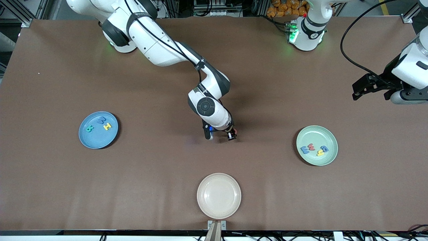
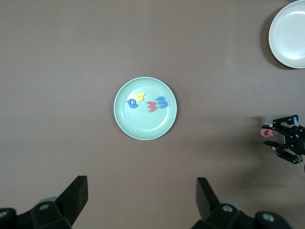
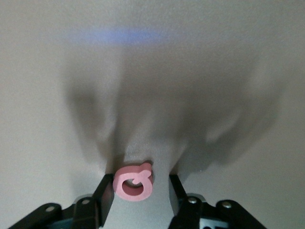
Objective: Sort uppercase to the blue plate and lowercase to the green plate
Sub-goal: 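Close the right gripper on the pink g, then lift the pink g and carry it toward the blue plate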
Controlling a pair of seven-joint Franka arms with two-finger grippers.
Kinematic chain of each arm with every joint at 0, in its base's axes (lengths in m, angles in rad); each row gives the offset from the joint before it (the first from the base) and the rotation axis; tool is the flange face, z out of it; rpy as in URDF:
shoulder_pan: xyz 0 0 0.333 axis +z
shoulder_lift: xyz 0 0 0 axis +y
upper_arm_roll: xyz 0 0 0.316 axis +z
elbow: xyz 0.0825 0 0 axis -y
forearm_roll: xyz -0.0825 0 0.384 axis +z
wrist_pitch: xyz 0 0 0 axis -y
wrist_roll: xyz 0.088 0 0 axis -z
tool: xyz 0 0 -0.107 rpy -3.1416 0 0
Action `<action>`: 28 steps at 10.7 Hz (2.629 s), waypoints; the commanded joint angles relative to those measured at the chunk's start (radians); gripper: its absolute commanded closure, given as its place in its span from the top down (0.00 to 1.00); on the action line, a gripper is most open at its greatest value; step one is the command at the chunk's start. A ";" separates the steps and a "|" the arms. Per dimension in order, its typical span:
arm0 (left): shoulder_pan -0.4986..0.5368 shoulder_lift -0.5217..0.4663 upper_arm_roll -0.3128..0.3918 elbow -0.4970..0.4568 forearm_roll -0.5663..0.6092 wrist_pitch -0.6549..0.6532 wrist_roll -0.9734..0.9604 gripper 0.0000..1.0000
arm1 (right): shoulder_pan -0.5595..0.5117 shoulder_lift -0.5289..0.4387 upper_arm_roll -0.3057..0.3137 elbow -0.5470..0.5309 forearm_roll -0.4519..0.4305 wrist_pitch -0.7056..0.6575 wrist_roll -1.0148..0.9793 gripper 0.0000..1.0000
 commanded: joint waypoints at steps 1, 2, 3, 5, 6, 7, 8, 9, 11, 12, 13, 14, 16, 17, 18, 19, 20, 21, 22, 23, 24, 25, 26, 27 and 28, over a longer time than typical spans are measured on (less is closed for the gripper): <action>0.028 -0.008 0.003 -0.009 -0.021 -0.008 0.003 1.00 | 0.004 0.017 0.003 0.015 0.024 0.008 -0.019 0.50; 0.043 -0.008 0.003 -0.009 -0.024 -0.010 0.006 1.00 | 0.004 0.017 0.003 0.016 0.024 0.008 -0.019 0.47; 0.042 -0.008 0.003 -0.007 -0.024 -0.010 0.005 1.00 | 0.004 0.017 0.003 0.016 0.024 0.008 -0.019 0.46; 0.043 -0.008 0.003 -0.006 -0.024 -0.010 0.006 1.00 | 0.004 0.017 0.003 0.016 0.024 0.008 -0.019 0.45; 0.042 -0.007 0.003 -0.006 -0.024 -0.010 0.005 1.00 | 0.004 0.017 0.003 0.016 0.024 0.008 -0.019 0.43; 0.042 -0.007 0.003 -0.007 -0.024 -0.010 0.005 1.00 | 0.004 0.017 0.003 0.016 0.024 0.008 -0.019 0.43; 0.042 -0.007 0.003 -0.007 -0.024 -0.010 0.005 1.00 | 0.004 0.017 0.003 0.016 0.024 0.008 -0.019 0.42; 0.036 -0.007 0.000 -0.006 -0.024 -0.010 -0.006 1.00 | 0.004 0.017 0.003 0.018 0.024 0.008 -0.019 0.42; 0.040 -0.008 -0.005 -0.002 -0.024 -0.010 -0.005 1.00 | 0.004 0.015 0.003 0.018 0.024 0.006 -0.021 0.42; 0.042 -0.010 -0.005 -0.002 -0.024 -0.010 0.001 1.00 | 0.004 0.015 0.003 0.019 0.024 0.006 -0.021 0.42; 0.042 -0.010 -0.003 -0.004 -0.024 -0.010 0.003 1.00 | 0.004 0.015 0.003 0.021 0.024 0.005 -0.021 0.42; 0.042 -0.010 -0.003 -0.004 -0.024 -0.010 0.001 1.00 | 0.002 0.014 0.003 0.021 0.024 0.001 -0.021 0.42; 0.042 -0.010 -0.003 -0.004 -0.024 -0.010 -0.002 1.00 | -0.005 0.011 0.005 0.024 0.026 -0.009 -0.047 0.42; 0.042 -0.010 -0.003 -0.004 -0.024 -0.010 0.000 1.00 | -0.005 0.009 0.005 0.025 0.024 -0.021 -0.048 0.42; 0.042 -0.010 -0.003 -0.006 -0.024 -0.010 0.000 1.00 | -0.008 0.007 0.005 0.025 0.026 -0.029 -0.051 0.42; 0.042 -0.010 -0.003 -0.006 -0.024 -0.010 0.000 1.00 | -0.010 0.006 0.005 0.025 0.026 -0.038 -0.066 0.42; 0.042 -0.010 -0.003 -0.006 -0.024 -0.010 0.000 1.00 | -0.010 0.006 0.005 0.025 0.024 -0.043 -0.073 0.39; 0.042 -0.010 -0.003 -0.007 -0.024 -0.010 0.000 1.00 | -0.008 0.006 0.005 0.025 0.024 -0.042 -0.074 0.37; 0.042 -0.010 -0.003 -0.007 -0.024 -0.010 0.000 1.00 | -0.008 0.006 0.005 0.025 0.024 -0.042 -0.074 0.33; 0.042 -0.010 -0.003 -0.007 -0.024 -0.010 0.000 1.00 | -0.010 0.006 0.005 0.025 0.024 -0.042 -0.076 0.33; 0.042 -0.010 -0.003 -0.007 -0.024 -0.010 0.000 1.00 | -0.010 0.006 0.005 0.025 0.024 -0.042 -0.076 0.33; 0.042 -0.008 -0.003 -0.009 -0.024 -0.010 0.000 1.00 | -0.010 0.006 0.005 0.027 0.024 -0.043 -0.076 0.33; 0.042 -0.008 -0.003 -0.009 -0.024 -0.010 0.000 1.00 | -0.012 0.006 0.005 0.027 0.024 -0.051 -0.082 0.33; 0.042 -0.008 -0.003 -0.009 -0.024 -0.010 0.000 1.00 | -0.015 0.003 0.006 0.029 0.024 -0.072 -0.097 0.33; 0.042 -0.008 -0.003 -0.009 -0.024 -0.010 0.000 1.00 | -0.022 0.001 0.006 0.029 0.024 -0.089 -0.105 0.33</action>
